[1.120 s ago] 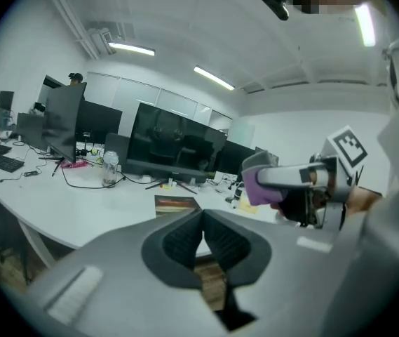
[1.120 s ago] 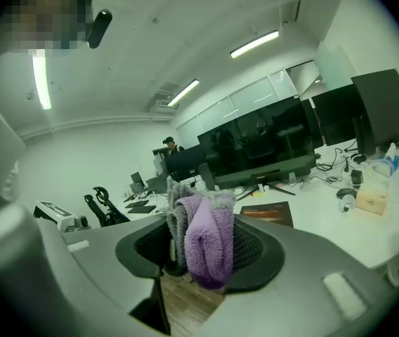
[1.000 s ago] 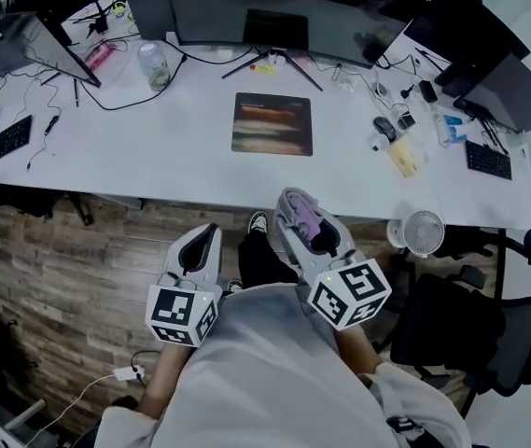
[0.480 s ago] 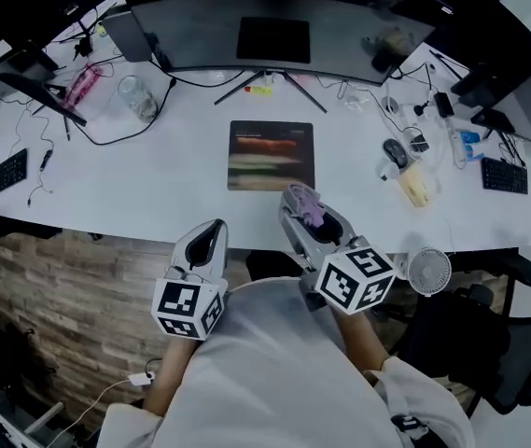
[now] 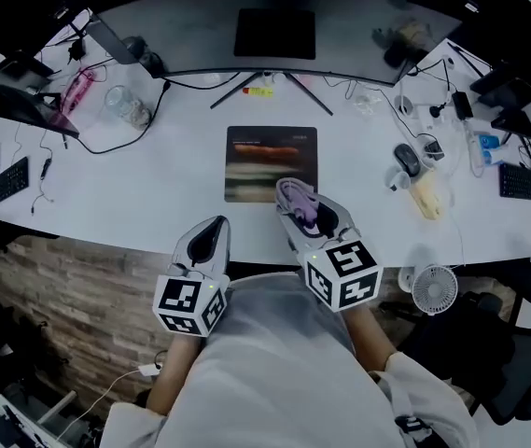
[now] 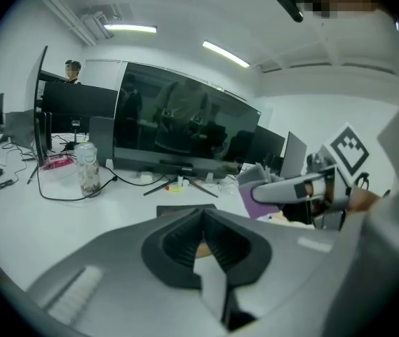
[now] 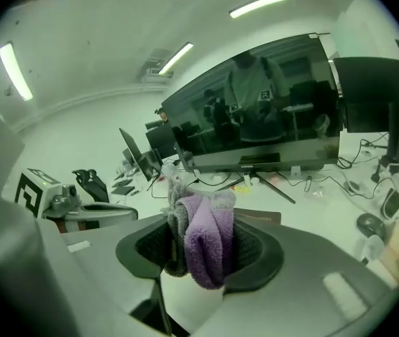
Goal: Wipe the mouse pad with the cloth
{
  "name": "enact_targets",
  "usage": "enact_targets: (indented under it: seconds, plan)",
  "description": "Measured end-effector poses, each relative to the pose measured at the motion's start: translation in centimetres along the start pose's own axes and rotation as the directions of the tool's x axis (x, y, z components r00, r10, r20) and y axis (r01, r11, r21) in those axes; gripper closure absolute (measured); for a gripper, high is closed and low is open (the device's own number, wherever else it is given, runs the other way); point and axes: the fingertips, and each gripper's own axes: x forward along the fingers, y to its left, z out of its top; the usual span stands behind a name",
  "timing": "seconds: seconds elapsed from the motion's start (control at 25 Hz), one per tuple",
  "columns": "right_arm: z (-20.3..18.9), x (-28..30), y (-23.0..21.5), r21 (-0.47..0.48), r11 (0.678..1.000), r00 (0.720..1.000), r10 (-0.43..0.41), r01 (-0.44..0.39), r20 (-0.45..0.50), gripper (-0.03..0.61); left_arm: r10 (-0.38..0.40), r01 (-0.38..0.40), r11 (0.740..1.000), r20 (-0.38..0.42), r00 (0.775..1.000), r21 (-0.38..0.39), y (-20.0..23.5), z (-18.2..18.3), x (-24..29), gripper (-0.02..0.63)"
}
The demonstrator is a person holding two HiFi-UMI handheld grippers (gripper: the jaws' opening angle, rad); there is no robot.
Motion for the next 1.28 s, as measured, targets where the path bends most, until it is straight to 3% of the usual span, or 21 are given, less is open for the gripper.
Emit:
enact_targets:
  seconds: [0.2,0.36,0.52,0.68,0.84,1.0,1.28]
  plan:
    - [0.4,1.5,-0.2,-0.093,0.995,0.999,-0.035,0.031,-0.037,0.39,0.055,-0.055,0.998,-0.012,0.998,-0.005,1.0,-0.1,1.5,0.614]
    - [0.3,3.6,-0.6,-0.064,0.998,0.996,-0.028,0.023,-0.08,0.39,0.072,-0.073,0.997,-0.036,0.997,-0.023,2.0,-0.8,3.6,0.614]
    - [0.6,6.1,-1.5,-0.027,0.999,0.991,-0.045,0.042,-0.129,0.393,0.055,-0.064,0.992,-0.085,0.995,-0.107,3.5,-2.1,6.0,0.614]
    - [0.9,9.0,-2.0,0.028,0.998,0.985,-0.053,0.058,-0.164,0.399,0.072,-0.084,0.991,-0.115,0.991,-0.1,5.4,-3.4,7.9,0.614]
    - [0.5,12.1,-2.9,0.079,0.993,0.973,-0.068,0.087,-0.22,0.399,0.062,-0.089,0.982,-0.163,0.985,-0.165,7.1,-5.4,9.9,0.614]
    - [0.2,14.8,-3.6,0.13,0.983,0.962,-0.091,0.128,-0.257,0.399,0.078,-0.106,0.984,-0.189,0.979,-0.14,8.4,-6.6,11.4,0.614]
    - [-0.1,19.2,-3.4,0.177,0.975,0.951,-0.077,0.135,-0.298,0.399,0.046,-0.098,0.98,-0.283,0.958,-0.171,9.4,-9.7,14.0,0.614]
